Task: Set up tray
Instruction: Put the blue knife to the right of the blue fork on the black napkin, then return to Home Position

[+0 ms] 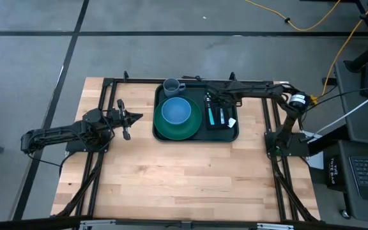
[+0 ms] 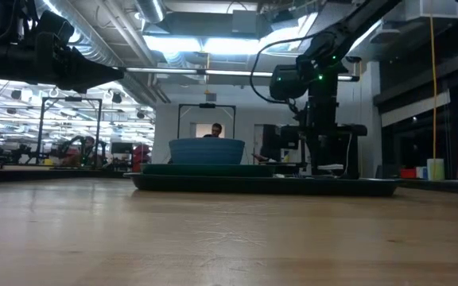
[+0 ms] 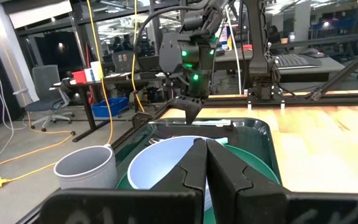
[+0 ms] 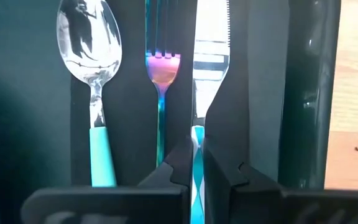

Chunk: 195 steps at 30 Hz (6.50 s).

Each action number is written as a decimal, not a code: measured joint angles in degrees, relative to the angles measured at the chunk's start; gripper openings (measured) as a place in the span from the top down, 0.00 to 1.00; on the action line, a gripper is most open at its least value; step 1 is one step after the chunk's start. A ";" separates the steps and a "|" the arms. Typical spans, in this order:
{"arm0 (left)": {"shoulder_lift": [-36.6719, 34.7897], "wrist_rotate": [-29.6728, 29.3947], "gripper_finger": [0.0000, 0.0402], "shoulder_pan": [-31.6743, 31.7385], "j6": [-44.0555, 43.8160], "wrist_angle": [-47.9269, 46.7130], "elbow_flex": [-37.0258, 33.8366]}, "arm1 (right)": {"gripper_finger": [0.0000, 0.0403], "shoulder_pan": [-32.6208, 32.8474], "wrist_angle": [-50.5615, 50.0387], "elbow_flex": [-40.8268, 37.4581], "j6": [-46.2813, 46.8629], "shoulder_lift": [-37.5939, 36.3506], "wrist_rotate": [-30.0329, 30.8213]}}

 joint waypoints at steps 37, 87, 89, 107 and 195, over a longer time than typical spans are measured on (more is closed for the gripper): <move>0.01 0.04 0.99 0.02 -0.18 0.01 0.01 | 0.94 1.05 5.89 -6.29 4.81 0.14 0.01; 0.02 0.02 0.99 0.00 -5.99 0.02 0.02 | 0.87 1.05 7.50 -6.23 1.32 0.12 -1.56; 0.00 0.04 0.99 0.00 -5.99 0.01 0.01 | 0.87 1.05 7.46 -6.23 1.32 0.14 -1.54; 0.01 0.03 0.99 0.01 -5.99 0.00 0.01 | 0.92 1.05 7.45 -6.23 1.26 0.12 -1.48; -3.50 -0.42 0.99 0.00 -6.01 3.08 0.01 | 1.00 38.66 56.00 -61.62 -48.56 -73.52 7.40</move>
